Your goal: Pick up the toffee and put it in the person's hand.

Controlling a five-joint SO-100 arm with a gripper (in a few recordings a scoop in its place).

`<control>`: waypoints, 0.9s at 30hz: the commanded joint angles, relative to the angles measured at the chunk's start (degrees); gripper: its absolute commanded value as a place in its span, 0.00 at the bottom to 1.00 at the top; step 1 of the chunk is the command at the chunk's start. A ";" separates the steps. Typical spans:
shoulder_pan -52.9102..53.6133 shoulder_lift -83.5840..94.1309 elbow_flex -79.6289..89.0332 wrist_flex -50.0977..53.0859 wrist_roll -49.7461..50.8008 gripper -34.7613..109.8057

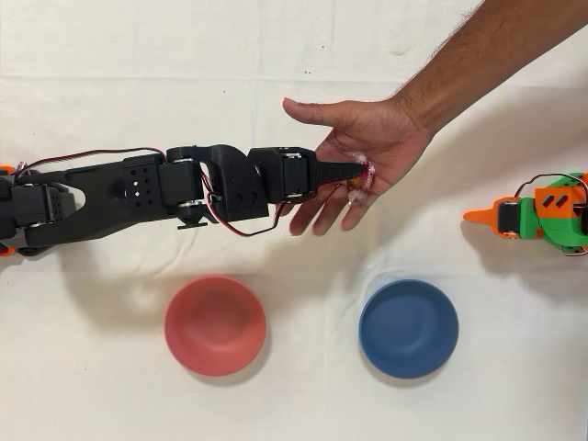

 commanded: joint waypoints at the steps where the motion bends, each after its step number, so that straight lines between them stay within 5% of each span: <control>1: -0.09 5.01 -2.29 -0.79 0.79 0.39; 27: 5.89 54.58 50.80 6.06 -3.60 0.31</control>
